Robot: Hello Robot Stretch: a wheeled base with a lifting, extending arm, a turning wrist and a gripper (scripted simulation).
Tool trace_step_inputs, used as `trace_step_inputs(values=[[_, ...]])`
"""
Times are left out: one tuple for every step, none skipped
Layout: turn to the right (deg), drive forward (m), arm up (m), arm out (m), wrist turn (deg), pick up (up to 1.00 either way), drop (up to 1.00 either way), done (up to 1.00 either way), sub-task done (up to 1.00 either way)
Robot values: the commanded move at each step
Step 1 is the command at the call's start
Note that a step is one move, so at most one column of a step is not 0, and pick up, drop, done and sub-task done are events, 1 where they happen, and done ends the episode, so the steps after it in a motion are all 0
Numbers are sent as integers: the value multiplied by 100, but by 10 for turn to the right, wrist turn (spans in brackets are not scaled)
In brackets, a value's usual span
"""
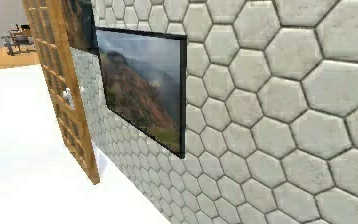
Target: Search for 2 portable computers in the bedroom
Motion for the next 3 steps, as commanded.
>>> trace_step_inputs(values=[[-90,0,0,0,0,0,0,0,0],[0,35,0,0,0,0,0,0,0],[450,0,0,0,0,0,0,0,0]])
